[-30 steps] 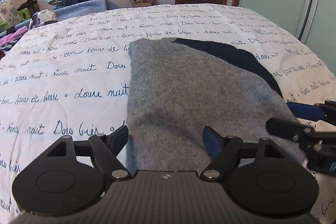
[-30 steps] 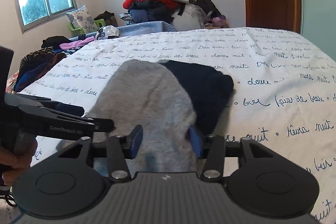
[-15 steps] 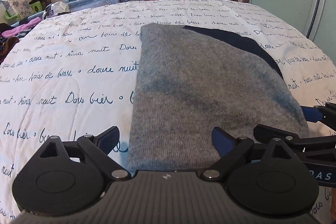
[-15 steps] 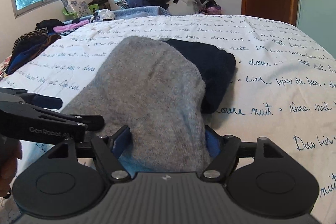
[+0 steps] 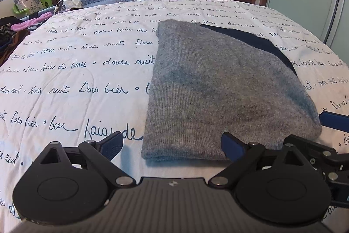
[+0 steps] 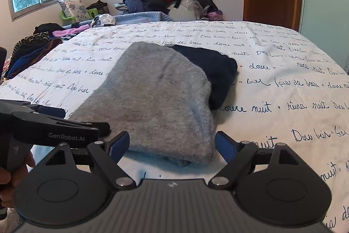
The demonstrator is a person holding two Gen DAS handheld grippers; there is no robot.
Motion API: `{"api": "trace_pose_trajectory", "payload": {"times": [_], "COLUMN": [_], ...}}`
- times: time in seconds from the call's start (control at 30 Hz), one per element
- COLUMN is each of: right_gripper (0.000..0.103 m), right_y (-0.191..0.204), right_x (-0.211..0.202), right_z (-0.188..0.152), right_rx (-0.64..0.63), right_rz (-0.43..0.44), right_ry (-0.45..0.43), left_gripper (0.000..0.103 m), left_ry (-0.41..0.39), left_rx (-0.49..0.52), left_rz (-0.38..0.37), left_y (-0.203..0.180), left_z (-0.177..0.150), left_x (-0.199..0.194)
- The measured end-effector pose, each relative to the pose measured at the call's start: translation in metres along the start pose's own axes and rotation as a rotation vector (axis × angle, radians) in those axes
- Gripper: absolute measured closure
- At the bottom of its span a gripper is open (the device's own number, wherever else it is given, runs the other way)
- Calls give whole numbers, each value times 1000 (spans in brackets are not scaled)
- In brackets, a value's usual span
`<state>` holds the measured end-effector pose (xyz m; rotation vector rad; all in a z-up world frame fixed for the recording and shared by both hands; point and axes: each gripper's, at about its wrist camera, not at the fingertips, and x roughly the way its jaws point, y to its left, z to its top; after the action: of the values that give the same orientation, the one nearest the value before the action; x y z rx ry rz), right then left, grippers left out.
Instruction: Fold small clothes
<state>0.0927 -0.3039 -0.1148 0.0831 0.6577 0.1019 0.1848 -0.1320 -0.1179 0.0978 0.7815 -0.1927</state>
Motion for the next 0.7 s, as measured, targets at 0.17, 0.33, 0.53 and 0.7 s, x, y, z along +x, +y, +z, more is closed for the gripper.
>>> {"api": "trace_pose_trajectory", "payload": {"times": [0.17, 0.33, 0.53, 0.7], "right_gripper": [17, 16, 16, 16], "right_y": [6, 7, -11, -35], "right_x": [-5, -9, -12, -9], "right_z": [-5, -9, -11, -13], "right_rx": [-3, 18, 90, 194], "right_rz": [8, 11, 30, 70], "right_ry": [11, 22, -4, 1], "left_gripper": [8, 8, 8, 8], "left_ry": [-1, 7, 6, 13], "left_rx": [-1, -3, -1, 36], "left_rz": [10, 11, -52, -34], "left_y": [3, 5, 26, 42], "left_z": [-6, -12, -12, -17], "left_x": [-6, -10, -13, -11]}}
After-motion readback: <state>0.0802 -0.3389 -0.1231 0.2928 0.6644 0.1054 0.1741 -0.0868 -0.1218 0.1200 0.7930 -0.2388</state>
